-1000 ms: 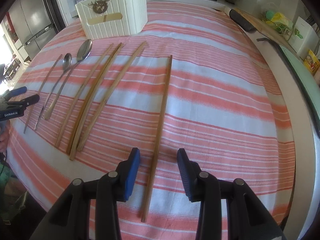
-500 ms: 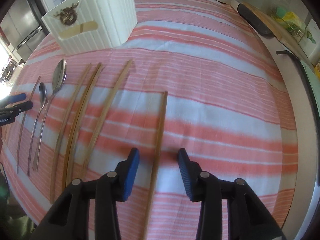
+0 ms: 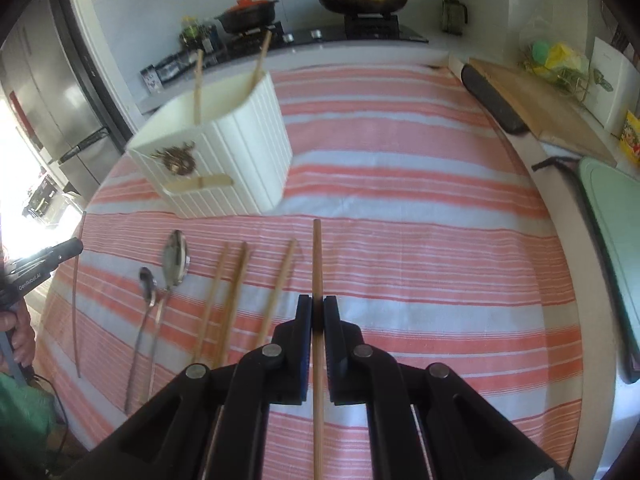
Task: Organize utensils
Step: 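Lower both held chopsticks into the cream box and open both tools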
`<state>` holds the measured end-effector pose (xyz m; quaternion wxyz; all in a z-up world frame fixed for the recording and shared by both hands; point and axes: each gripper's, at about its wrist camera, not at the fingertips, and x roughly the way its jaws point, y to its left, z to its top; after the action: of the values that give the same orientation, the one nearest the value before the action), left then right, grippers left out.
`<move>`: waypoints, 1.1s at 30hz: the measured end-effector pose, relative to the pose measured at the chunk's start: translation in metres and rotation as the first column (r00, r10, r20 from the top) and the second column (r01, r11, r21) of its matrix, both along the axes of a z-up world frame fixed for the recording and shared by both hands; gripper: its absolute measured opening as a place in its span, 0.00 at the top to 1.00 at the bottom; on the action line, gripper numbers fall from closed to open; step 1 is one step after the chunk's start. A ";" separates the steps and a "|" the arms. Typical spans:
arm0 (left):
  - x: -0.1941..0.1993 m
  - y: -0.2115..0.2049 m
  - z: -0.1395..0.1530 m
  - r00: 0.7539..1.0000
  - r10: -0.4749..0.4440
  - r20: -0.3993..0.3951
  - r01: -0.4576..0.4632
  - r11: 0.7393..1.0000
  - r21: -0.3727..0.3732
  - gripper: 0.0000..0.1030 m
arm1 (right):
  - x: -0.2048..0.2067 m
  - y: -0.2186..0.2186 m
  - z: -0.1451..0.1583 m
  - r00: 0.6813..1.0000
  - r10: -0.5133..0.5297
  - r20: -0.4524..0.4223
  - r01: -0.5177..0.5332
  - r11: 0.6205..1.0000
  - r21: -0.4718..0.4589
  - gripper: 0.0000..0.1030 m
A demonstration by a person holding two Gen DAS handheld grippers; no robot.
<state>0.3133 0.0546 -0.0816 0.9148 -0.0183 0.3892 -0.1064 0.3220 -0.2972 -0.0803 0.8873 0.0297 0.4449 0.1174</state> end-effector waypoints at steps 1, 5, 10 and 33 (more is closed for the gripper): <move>-0.007 0.003 0.010 1.000 -0.004 0.026 0.004 1.000 -0.015 0.96 | -0.008 0.002 0.010 1.000 0.012 0.025 -0.013 1.000 0.010 0.94; -0.030 0.012 0.039 0.995 -0.015 0.103 0.021 0.998 -0.056 0.96 | -0.039 0.012 0.042 0.993 0.059 0.105 -0.060 0.998 0.004 0.94; -0.049 0.013 0.058 0.985 -0.028 0.170 0.043 0.995 -0.089 0.96 | -0.063 0.025 0.068 0.977 0.096 0.190 -0.091 0.995 -0.031 0.94; 0.075 -0.022 0.173 0.894 0.070 0.443 -0.001 0.988 -0.153 0.96 | 0.039 0.054 0.198 0.877 0.045 0.478 -0.088 0.994 0.068 0.94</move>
<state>0.3887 0.0329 0.0910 0.9776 -0.0684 0.1590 -0.1197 0.3609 -0.2430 0.1177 0.9626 0.0237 0.2088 0.1709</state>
